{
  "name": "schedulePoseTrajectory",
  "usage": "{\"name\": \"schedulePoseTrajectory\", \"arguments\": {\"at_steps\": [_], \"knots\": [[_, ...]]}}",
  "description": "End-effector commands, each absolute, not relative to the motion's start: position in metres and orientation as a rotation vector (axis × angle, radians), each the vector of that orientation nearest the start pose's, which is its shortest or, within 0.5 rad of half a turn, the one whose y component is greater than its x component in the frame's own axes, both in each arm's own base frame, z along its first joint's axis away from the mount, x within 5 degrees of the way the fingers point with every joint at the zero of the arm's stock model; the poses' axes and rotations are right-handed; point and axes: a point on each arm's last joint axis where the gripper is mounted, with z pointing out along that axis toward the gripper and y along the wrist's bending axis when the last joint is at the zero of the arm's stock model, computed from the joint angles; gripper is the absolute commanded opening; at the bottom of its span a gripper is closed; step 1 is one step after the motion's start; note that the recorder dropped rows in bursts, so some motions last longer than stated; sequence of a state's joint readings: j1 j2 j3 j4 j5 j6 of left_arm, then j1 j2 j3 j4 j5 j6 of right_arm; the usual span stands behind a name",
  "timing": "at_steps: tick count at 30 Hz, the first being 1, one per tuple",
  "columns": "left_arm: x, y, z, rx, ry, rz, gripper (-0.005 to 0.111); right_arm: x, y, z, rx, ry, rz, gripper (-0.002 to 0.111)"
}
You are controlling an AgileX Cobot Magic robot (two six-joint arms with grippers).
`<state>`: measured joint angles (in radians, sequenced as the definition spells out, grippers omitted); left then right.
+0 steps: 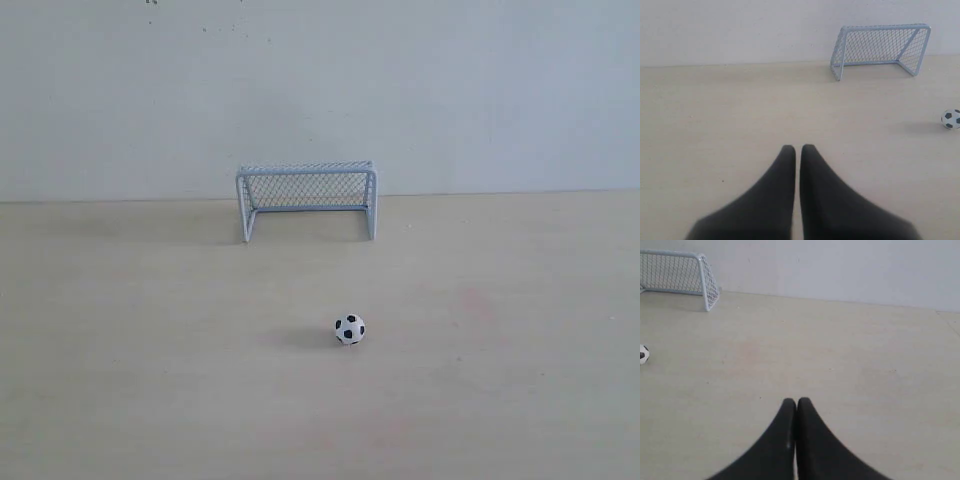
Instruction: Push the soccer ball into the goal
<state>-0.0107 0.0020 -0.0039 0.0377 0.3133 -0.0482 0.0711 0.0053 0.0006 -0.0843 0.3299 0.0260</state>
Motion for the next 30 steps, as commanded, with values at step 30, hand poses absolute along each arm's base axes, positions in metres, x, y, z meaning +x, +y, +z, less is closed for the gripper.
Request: {"name": "schedulePoseTrajectory", "arguments": {"at_steps": [30], "knots": [[0.054, 0.001, 0.185, -0.005, 1.797, 0.002, 0.004, 0.045, 0.006, 0.249, 0.014, 1.073, 0.209, 0.000]]}}
